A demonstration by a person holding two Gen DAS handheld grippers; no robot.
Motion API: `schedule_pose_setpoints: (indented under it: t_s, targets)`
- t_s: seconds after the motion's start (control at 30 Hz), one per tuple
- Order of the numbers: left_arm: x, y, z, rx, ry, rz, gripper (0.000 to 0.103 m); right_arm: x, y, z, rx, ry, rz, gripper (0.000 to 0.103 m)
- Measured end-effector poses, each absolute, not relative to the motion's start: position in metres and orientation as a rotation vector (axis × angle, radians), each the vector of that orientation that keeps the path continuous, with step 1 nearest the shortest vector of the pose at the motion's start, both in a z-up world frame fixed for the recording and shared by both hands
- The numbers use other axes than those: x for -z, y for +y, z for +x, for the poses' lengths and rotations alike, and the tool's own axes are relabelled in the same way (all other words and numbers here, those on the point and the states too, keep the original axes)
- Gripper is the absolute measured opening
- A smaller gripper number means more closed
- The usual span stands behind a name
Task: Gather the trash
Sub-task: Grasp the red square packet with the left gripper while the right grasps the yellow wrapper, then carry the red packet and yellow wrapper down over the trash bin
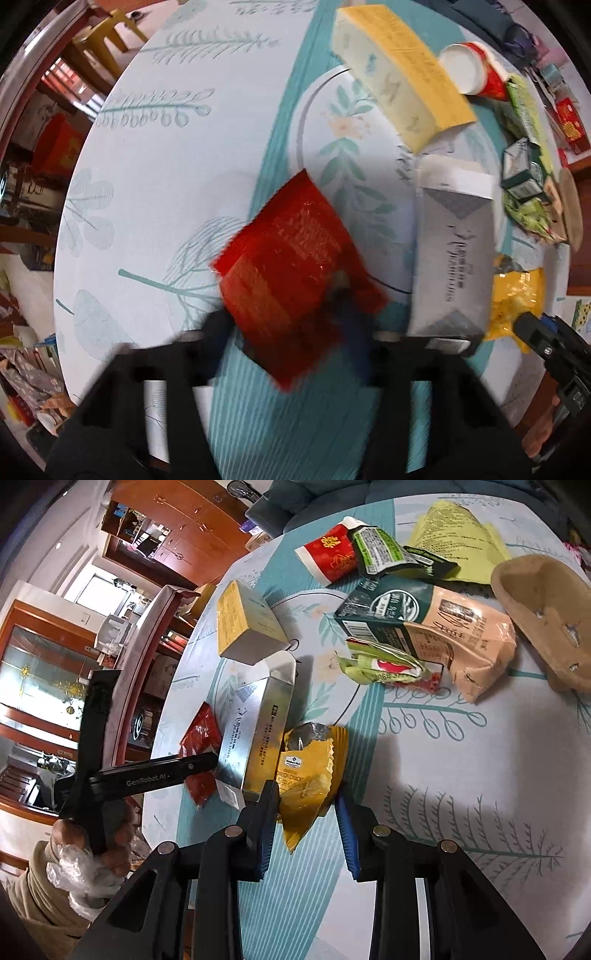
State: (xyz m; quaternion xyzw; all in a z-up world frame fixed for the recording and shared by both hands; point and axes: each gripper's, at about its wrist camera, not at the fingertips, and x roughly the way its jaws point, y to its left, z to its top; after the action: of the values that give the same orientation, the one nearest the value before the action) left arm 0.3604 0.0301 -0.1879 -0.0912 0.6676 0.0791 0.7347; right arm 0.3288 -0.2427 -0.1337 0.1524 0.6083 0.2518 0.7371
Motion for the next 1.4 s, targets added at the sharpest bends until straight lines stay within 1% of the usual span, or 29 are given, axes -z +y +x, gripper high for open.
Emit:
schedule_pose_setpoints:
  t_s: [0.07,0.1,0.13,0.17,0.2,0.5,0.57,0.73,1.03,1.23,1.4]
  targets:
    - [0.187,0.022,0.362,-0.163,1.474,-0.192,0.019,0.134,-0.242,0.328,-0.550,1.336,0.335,0.030]
    - [0.186,0.018,0.363,-0.156,1.469,-0.185,0.017,0.134,-0.241,0.328,-0.548,1.334,0.335,0.030]
    - [0.186,0.015,0.363,-0.154,1.465,-0.177,0.013,0.133,-0.240,0.327,-0.545,1.329,0.335,0.029]
    - [0.185,0.012,0.362,-0.148,1.463,-0.179,0.006,0.132,-0.239,0.326,-0.545,1.326,0.333,0.029]
    - [0.184,0.009,0.361,-0.141,1.461,-0.187,0.005,0.129,-0.237,0.325,-0.545,1.316,0.324,0.029]
    - [0.151,-0.023,0.323,-0.084,1.416,-0.187,0.000,0.098,-0.237,0.305,-0.476,1.216,0.291,0.025]
    - [0.144,-0.019,0.310,-0.057,1.412,-0.181,0.000,0.089,-0.237,0.296,-0.447,1.193,0.296,0.022]
    - [0.120,0.001,0.264,0.034,1.378,-0.153,0.000,0.069,-0.233,0.264,-0.379,1.143,0.321,0.022]
    - [0.068,0.036,0.175,0.214,1.284,-0.054,0.000,0.038,-0.196,0.155,-0.258,1.061,0.379,0.020]
    - [0.064,0.062,0.122,0.295,1.275,-0.037,0.000,0.020,-0.162,0.075,-0.206,1.008,0.358,0.019]
    - [0.061,0.068,0.077,0.359,1.262,0.021,0.000,0.016,-0.141,0.010,-0.162,0.990,0.368,0.018]
